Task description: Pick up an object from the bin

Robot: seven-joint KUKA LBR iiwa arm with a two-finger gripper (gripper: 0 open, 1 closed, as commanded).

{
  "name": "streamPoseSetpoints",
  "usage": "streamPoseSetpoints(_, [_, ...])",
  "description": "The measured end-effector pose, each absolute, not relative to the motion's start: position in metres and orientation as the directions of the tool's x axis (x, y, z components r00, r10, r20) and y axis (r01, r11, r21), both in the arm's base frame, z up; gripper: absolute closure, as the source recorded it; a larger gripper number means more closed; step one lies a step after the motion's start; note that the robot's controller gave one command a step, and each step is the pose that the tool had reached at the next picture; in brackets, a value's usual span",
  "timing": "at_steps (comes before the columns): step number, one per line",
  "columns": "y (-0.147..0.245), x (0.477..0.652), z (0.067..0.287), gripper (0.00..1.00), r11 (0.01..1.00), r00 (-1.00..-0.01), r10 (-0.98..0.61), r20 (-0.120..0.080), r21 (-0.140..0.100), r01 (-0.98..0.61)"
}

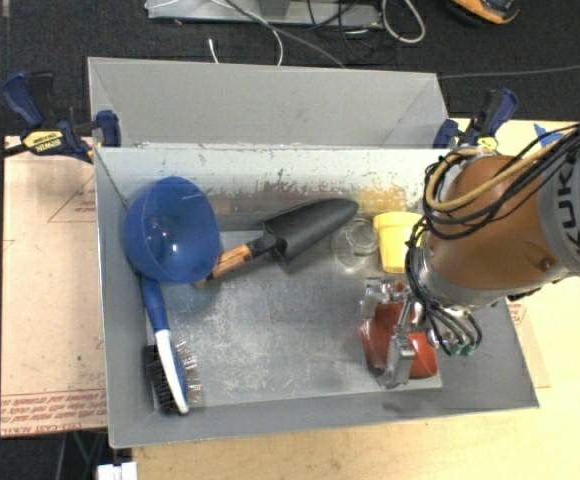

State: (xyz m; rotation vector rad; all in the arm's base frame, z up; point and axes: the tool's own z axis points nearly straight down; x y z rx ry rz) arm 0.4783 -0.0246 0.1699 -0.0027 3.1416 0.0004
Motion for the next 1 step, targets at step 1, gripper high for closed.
streamPoseSetpoints(1, [-0.0246, 0.4783, 0.1699, 1.00, 1.000, -1.000, -0.002, 0.000, 0.000, -0.002])
